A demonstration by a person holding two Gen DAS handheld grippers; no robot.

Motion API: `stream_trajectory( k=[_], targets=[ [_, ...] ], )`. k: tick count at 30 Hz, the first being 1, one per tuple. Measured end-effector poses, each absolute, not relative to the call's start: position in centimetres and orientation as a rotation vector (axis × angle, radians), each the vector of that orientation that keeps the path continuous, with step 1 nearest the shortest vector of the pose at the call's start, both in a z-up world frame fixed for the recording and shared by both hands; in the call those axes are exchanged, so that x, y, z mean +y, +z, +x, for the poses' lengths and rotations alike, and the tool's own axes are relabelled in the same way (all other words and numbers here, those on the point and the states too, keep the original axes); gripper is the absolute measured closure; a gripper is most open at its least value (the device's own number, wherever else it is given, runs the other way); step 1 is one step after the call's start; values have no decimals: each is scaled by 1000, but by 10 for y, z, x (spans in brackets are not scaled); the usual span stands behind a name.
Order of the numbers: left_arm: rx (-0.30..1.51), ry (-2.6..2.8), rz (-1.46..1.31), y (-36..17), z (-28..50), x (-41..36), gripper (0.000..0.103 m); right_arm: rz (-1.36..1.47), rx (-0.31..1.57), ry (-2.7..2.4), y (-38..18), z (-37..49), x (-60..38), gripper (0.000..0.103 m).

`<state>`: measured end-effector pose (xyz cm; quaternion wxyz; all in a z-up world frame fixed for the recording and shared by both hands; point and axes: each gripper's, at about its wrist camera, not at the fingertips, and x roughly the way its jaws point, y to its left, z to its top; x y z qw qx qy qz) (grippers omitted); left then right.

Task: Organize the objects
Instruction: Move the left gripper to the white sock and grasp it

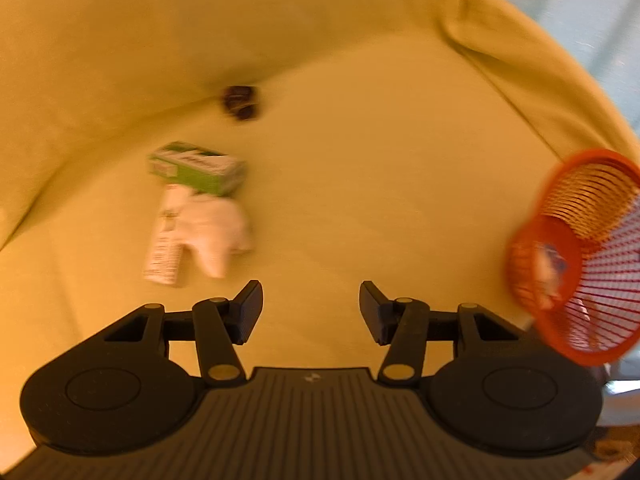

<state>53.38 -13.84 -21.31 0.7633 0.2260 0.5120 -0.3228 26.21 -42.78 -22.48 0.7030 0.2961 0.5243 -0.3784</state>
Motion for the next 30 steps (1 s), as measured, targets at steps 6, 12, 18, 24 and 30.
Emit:
stream_trajectory(
  k=[6,12,18,24,30],
  targets=[
    [1075,-657,483,-231,579,-116,46,656,1173,-864,-226,262,-426,96],
    [1093,-638,473,-261,612,-114,46,645,1187,-881,-226,263,-423,96],
    [1151,-603,447,-294,636,-116,46,620,1248,-890,-232,264,-424,96],
    [1197,-570,396,-317,655,-119,46,595,1285,-894,-233,273,-426,96],
    [1196,-553,333,-329,666,-125,49,579,1296,-891,-234,277,-425,96]
  ],
)
